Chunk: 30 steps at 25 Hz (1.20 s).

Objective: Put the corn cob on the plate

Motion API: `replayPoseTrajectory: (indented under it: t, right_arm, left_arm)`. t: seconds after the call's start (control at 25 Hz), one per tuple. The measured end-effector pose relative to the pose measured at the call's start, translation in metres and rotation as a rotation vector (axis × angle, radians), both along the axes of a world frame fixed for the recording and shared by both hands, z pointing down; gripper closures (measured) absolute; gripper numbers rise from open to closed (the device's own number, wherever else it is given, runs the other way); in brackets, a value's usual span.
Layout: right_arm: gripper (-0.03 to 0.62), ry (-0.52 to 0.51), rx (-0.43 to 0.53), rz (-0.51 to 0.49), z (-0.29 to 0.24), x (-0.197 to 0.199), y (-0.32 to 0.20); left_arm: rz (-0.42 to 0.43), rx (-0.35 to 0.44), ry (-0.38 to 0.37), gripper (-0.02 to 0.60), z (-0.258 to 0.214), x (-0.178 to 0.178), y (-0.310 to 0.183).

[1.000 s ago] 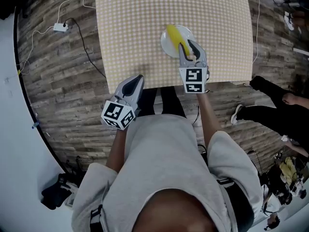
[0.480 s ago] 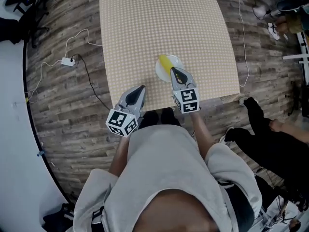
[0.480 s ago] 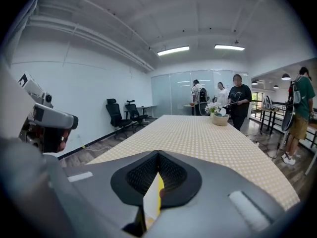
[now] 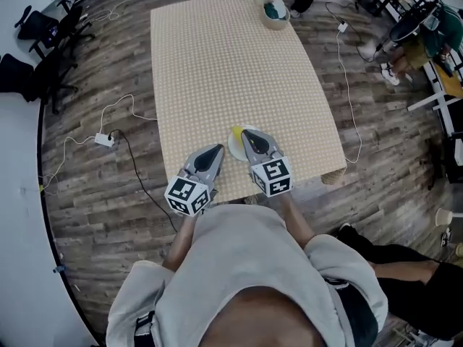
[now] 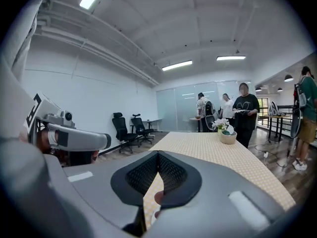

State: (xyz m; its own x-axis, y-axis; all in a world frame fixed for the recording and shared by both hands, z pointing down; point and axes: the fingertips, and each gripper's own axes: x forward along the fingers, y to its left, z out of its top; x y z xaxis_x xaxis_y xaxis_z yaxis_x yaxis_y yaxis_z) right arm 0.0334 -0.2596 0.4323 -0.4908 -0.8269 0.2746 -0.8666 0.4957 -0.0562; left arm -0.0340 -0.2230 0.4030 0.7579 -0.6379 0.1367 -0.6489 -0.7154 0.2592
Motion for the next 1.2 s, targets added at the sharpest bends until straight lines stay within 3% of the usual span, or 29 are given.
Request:
replayPoseTrajectory:
  t: [0.32, 0.72, 1.2]
  right_arm:
    - [0.595, 0.042, 0.143, 0.023, -0.045, -0.012, 0.003]
    - [0.595, -0.058, 0.152, 0.085, -0.051, -0.023, 0.054]
    - [0.597, -0.083, 0.151, 0.127, -0.054, 0.018, 0.138]
  left_arm:
    - [0.055, 0.082, 0.007, 0.574, -0.022, 0.006, -0.003]
    - [0.141, 0.092, 0.021, 0.574, -0.027, 0.008, 0.025]
    - [0.125, 0.070, -0.012, 0.574, -0.020, 0.035, 0.078]
